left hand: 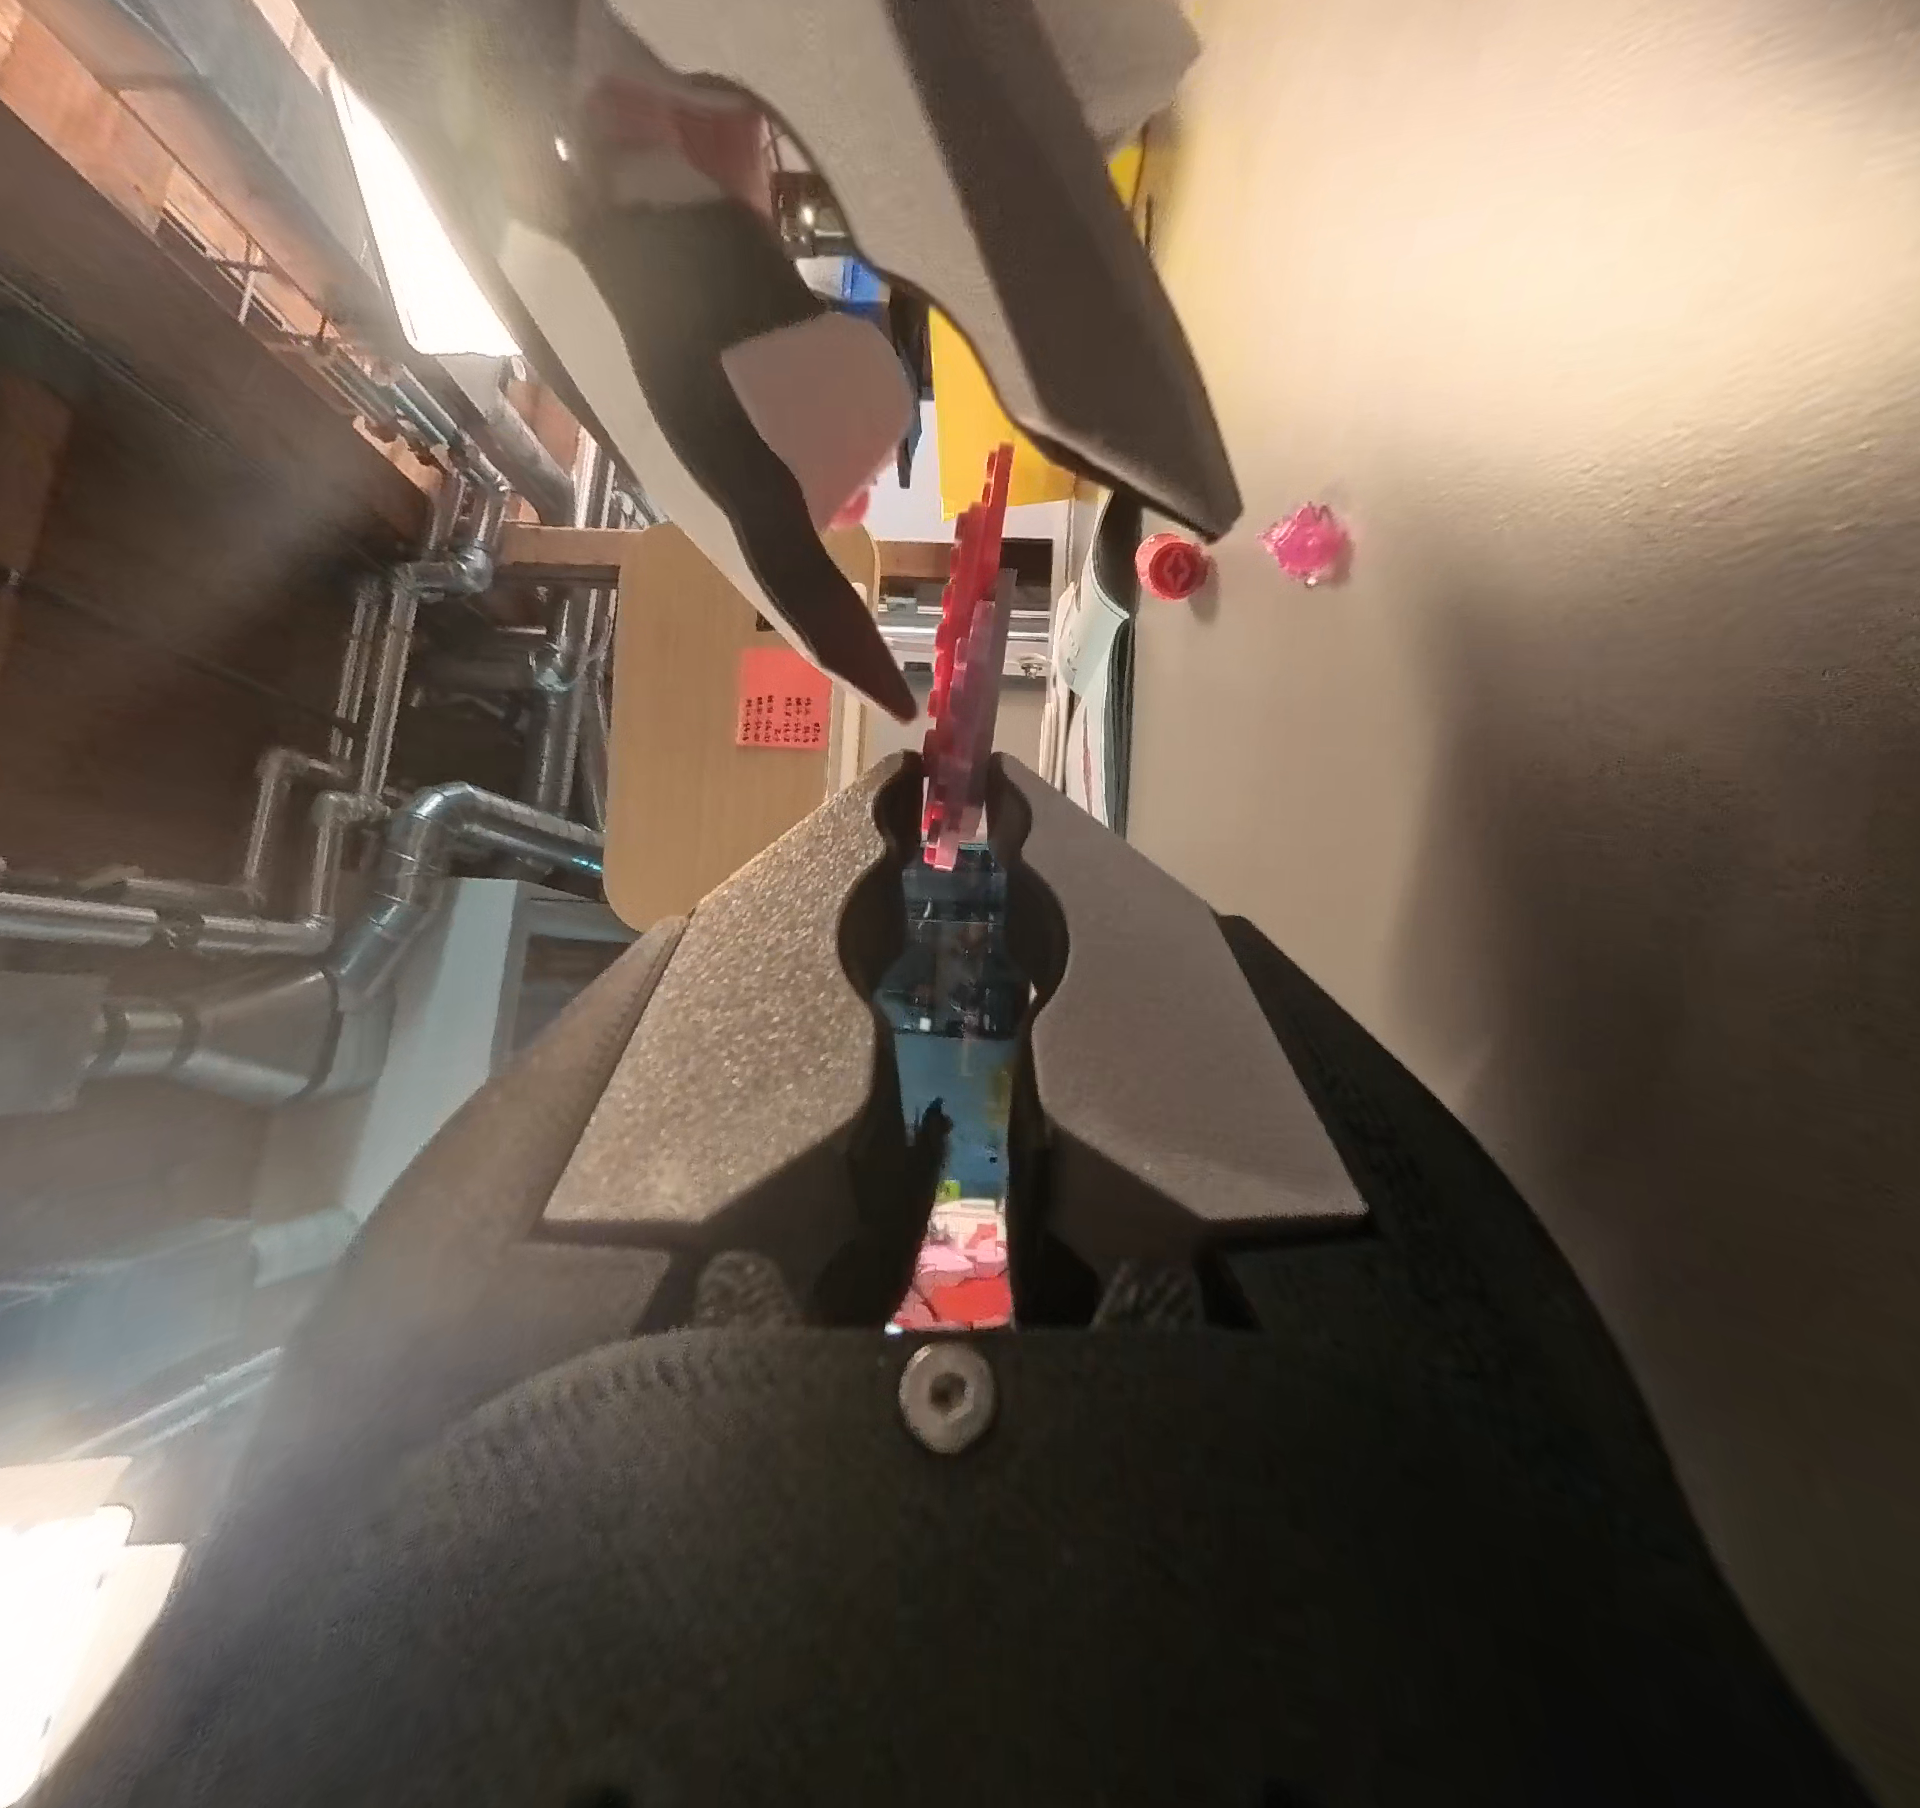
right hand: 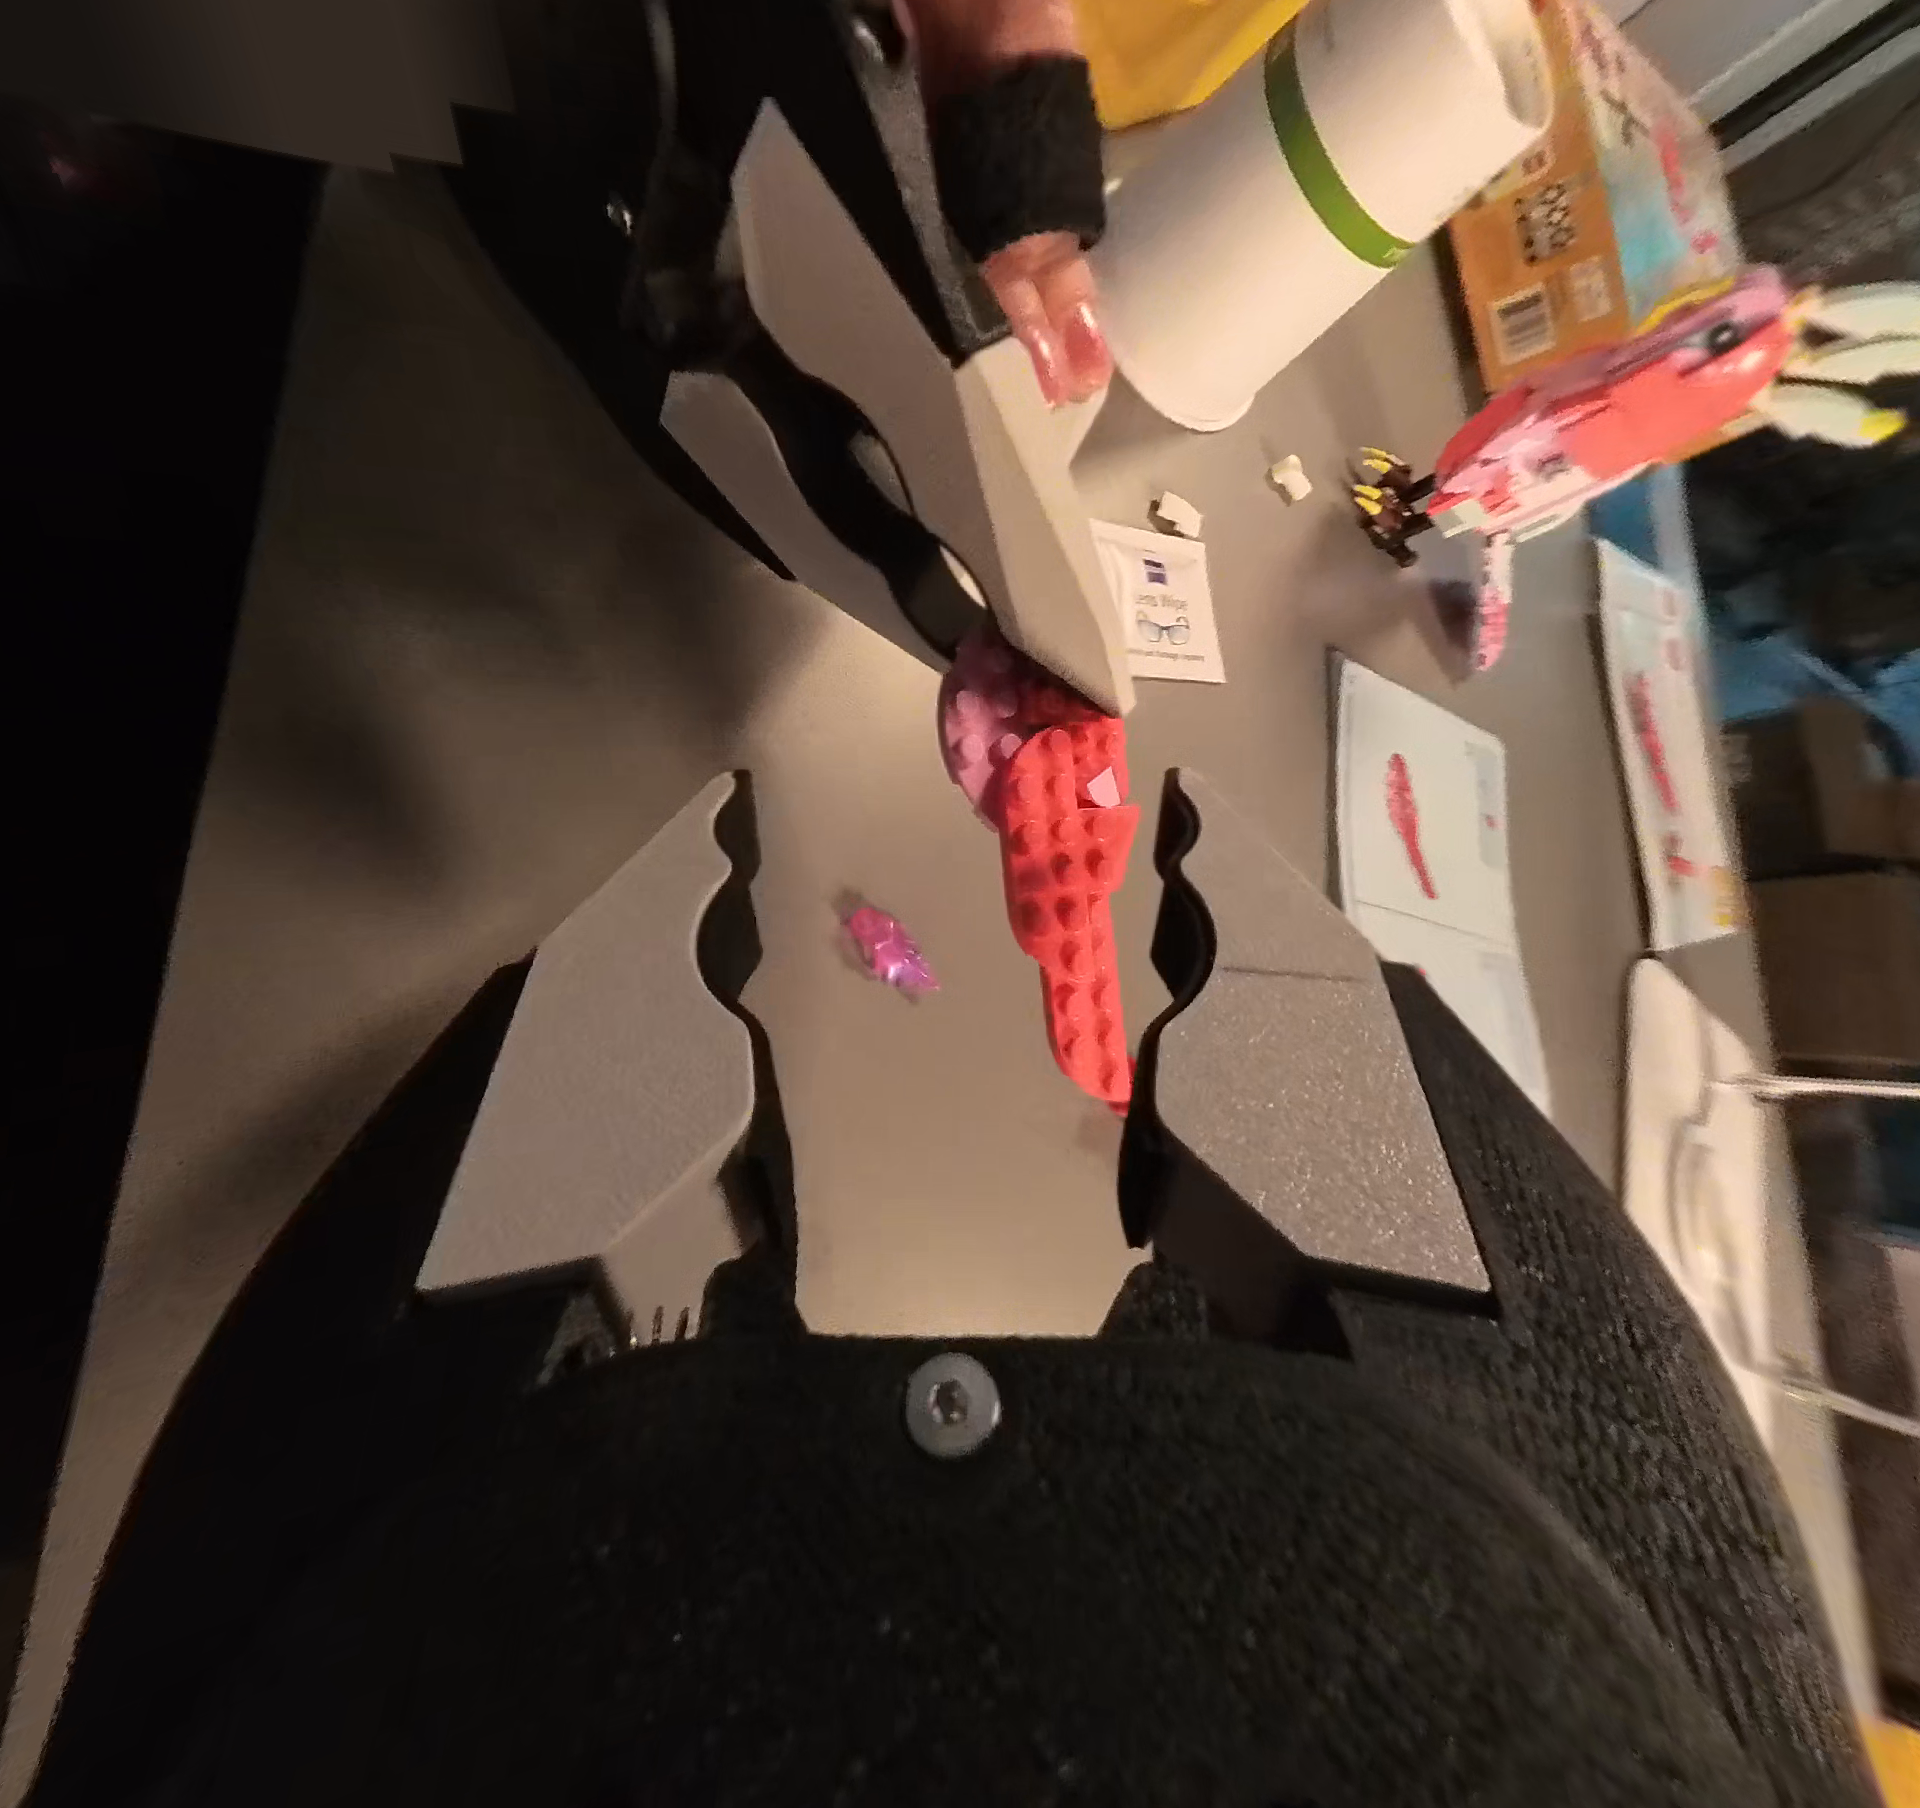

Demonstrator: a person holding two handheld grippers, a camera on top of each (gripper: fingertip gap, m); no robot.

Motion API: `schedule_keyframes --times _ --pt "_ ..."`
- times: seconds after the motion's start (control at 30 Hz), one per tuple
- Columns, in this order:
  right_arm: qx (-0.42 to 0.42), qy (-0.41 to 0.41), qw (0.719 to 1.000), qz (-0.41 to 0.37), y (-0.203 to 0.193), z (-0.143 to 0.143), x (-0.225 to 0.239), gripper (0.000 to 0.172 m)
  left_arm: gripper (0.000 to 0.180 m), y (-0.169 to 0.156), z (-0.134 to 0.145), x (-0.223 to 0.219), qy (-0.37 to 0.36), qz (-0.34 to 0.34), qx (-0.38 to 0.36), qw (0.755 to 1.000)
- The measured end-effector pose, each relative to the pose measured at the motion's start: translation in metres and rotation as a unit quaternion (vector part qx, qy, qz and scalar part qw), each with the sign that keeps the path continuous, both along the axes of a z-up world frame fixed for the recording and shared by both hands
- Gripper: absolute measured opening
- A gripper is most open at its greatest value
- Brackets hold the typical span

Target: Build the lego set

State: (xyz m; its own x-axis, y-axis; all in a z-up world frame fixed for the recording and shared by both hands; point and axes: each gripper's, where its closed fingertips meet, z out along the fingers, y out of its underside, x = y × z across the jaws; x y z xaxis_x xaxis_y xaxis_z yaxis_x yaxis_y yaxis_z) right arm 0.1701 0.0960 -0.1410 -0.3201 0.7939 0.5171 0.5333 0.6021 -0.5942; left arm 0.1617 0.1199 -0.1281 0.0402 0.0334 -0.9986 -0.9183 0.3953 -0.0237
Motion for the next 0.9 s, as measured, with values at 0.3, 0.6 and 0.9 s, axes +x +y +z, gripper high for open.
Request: schedule_keyframes --times 0.3,0.6,0.9 --pt "-0.058 -0.025 0.998 -0.002 -0.006 -0.002 0.002 0.074 0.011 0.002 0.0 -0.003 0.0 0.006 -0.001 1.0" --pt "0.016 0.002 1.0 -0.023 0.003 0.001 0.0 0.073 0.011 0.004 0.001 -0.006 -0.008 0.013 -0.004 1.0" --pt "0.248 0.049 0.967 -0.012 0.015 0.004 -0.009 0.051 0.011 0.005 0.001 -0.009 -0.025 0.016 -0.017 0.999"
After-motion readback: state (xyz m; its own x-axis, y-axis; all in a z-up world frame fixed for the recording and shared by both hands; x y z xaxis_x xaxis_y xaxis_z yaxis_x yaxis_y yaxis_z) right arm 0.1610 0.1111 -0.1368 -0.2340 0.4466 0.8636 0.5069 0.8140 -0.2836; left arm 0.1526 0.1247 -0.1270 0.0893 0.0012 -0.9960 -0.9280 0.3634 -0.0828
